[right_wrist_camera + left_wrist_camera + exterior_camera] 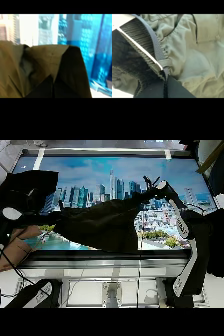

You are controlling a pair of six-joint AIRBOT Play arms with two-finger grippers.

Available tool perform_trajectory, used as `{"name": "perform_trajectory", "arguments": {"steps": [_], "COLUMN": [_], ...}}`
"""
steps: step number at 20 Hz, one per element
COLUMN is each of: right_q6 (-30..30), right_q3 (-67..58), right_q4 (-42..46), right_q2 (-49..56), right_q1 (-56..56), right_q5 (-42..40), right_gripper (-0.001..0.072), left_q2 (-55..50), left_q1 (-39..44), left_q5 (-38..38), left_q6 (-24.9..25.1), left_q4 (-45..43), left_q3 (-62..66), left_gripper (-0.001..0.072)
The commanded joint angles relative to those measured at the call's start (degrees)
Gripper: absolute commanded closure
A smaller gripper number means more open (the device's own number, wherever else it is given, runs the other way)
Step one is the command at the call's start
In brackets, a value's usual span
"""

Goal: Fold the clothes and pants, and hang the long-sleeved shirts on hangers.

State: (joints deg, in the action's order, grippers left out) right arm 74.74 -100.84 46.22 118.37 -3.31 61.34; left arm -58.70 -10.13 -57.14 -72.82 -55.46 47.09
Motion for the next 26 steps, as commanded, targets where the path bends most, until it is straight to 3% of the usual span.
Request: {"name": "perform_trajectory", "arguments": {"steps": [1,8,13,14,15,16,18,21,26], "right_q6": [-0.85,-0.85,2.54,2.95,4.68,6.08,6.69,6.62,3.5], "right_q3": [-1.18,-18.29,-14.14,-13.11,-13.14,-13.11,-14.51,-16.33,-11.21], "right_q4": [-2.93,3.1,6.8,6.73,6.71,6.62,6.51,7.58,14.78], "right_q2": [0.07,-3.26,-4.83,-4.13,-3.15,-2.75,-3.23,-7.48,-20.22], "right_q1": [-0.02,1.05,0.35,-0.09,-0.57,-0.72,-0.07,3.82,10.95], "right_q5": [-3.8,1.6,-2.51,-2.86,-2.97,-3.91,-3.3,2.97,23.02], "right_gripper": [0.0707,0.0708,0.0705,0.0598,0.0288,0.0234,0.0234,0.0234,0.0236], "left_q2": [-0.15,-0.31,-6.95,-8.98,-10.67,-11.91,-11.23,-3.56,8.5], "left_q1": [-0.02,0.94,5.44,6.12,6.23,5.99,3.34,-4.94,-22.25], "left_q5": [6.4,32.74,44.96,46.25,46.93,46.82,46.71,38.99,-0.72], "left_q6": [0.02,0.02,0.02,0.02,-0.04,-0.9,-0.85,-0.83,-2.43], "left_q4": [0.02,4.96,4.96,4.96,5.01,4.94,4.96,4.5,-6.99], "left_q3": [0.02,0.13,0.15,0.17,0.37,1.01,2.27,3.13,1.18], "left_gripper": [0.0677,0.0677,0.0677,0.0624,0.0262,0.0005,-0.0001,0.0003,0.0005]}}
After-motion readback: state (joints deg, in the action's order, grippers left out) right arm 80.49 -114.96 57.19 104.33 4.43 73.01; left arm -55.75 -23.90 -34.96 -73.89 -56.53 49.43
